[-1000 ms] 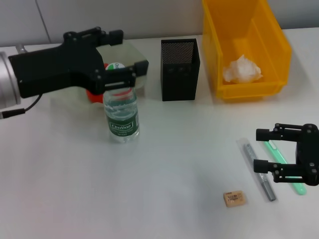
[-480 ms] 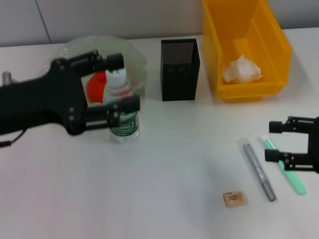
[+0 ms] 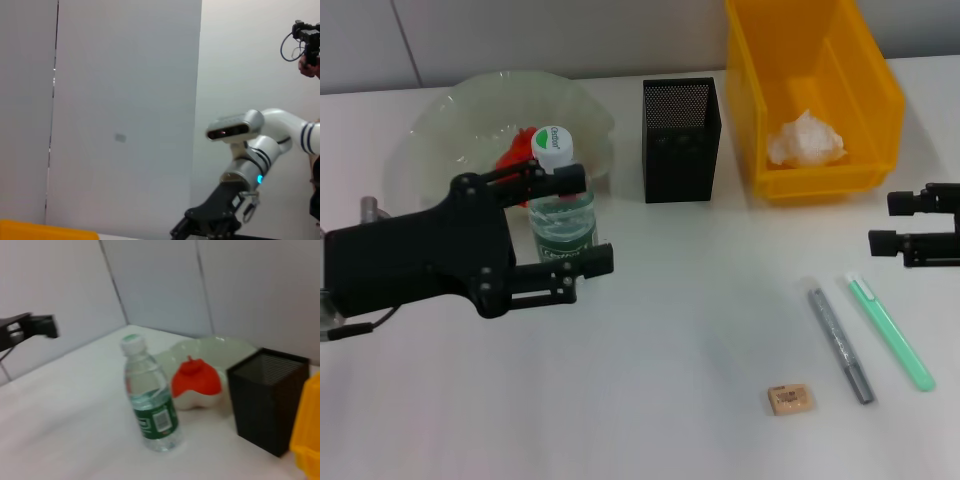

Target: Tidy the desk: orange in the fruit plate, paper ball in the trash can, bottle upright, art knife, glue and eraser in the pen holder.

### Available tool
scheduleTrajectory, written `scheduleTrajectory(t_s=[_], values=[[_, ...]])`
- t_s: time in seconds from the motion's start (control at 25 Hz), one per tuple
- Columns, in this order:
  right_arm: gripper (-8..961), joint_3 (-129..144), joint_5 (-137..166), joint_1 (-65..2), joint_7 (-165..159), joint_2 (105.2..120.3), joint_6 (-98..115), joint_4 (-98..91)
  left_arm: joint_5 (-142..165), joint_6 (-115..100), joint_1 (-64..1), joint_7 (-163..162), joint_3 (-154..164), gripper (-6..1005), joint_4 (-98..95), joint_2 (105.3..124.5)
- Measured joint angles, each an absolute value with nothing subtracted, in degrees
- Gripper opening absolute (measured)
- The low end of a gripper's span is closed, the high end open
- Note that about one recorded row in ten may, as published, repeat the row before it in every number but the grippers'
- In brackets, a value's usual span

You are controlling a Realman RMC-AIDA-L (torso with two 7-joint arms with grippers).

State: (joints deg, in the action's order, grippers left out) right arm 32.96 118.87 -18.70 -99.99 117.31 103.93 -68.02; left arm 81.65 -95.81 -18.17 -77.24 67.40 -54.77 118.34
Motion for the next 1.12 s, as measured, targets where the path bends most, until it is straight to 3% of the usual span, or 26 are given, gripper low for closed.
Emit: scheduleTrajectory(t_s=[0.64, 0.96, 1.12], values=[[729, 35.69, 147.91, -37.10, -119.54, 112.30, 102.36, -60.65, 84.99, -95.41, -21.08, -75.81, 68.51, 813, -49.89, 118.48], [729, 44.58, 155.38, -39.75, -124.84, 112.21, 102.11, -60.38, 85.00, -95.45, -21.49, -75.90, 68.97, 813, -49.19, 118.47], [729, 47.52, 158.97, -41.07, -126.31, 112.87, 102.40, -60.89, 85.00, -95.45, -21.63, -75.97, 69.20, 813, -48.92, 118.47]])
